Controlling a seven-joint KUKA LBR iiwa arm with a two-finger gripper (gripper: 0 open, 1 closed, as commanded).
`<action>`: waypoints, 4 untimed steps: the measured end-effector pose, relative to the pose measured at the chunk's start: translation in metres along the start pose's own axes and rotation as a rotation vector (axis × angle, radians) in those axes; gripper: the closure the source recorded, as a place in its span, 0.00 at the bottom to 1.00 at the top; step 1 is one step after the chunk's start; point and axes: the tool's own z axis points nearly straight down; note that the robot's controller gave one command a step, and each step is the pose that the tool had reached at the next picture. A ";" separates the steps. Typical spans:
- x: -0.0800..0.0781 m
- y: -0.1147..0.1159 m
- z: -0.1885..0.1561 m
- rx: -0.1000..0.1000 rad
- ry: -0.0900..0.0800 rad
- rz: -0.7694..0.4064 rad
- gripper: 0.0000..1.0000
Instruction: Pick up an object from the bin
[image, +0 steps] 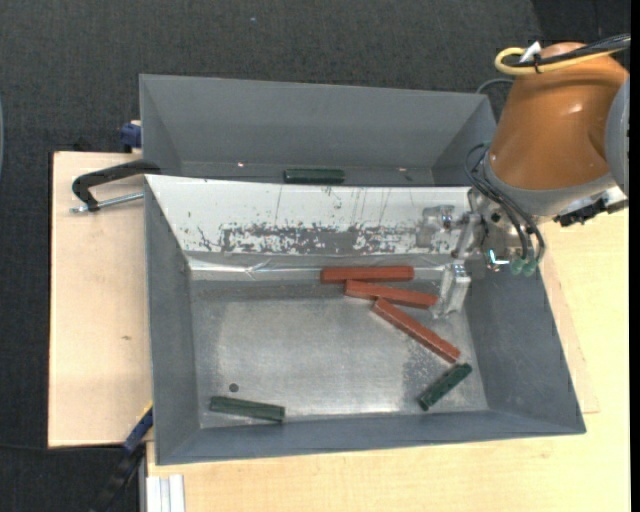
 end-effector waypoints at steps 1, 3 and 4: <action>-0.001 0.000 -0.004 0.001 -0.009 -0.001 0.00; -0.030 0.052 0.080 -0.001 -0.010 0.285 0.00; -0.028 0.042 0.104 -0.002 -0.005 0.502 0.00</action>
Offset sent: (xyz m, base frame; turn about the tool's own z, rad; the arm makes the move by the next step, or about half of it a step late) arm 0.0249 0.0588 -0.1716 0.2834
